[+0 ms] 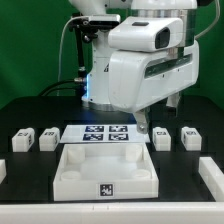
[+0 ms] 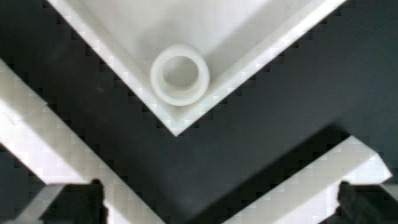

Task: Assemble one leg

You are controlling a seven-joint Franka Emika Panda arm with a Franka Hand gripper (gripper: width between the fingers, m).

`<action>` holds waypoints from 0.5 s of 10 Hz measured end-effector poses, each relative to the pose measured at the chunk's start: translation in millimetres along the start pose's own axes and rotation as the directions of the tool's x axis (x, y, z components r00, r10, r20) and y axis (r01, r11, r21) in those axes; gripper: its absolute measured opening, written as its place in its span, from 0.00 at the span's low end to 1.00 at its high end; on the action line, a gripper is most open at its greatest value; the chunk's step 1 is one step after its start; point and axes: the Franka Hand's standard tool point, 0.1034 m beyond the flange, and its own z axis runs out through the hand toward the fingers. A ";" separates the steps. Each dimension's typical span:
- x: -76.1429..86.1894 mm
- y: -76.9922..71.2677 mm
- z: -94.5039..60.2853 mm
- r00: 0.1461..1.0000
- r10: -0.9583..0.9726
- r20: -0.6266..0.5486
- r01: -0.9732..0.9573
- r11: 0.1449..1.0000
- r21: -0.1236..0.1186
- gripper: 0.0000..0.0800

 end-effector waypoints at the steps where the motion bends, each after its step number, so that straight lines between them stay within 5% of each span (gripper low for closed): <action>1: -0.1 -0.1 0.3 1.000 -0.013 0.000 0.013 1.000 0.000 0.81; 2: -1.9 -6.1 1.4 1.000 -0.026 -0.006 0.026 1.000 -0.006 0.81; 3: -16.6 -29.4 7.8 0.998 -0.069 -0.003 0.069 0.998 -0.004 0.81; 5: -62.6 -57.3 20.6 0.928 -0.374 -0.003 0.374 0.928 -0.012 0.81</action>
Offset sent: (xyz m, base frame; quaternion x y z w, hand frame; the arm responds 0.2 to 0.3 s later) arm -0.0934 -0.0023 -0.0086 -0.0087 0.0224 -0.2994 0.9538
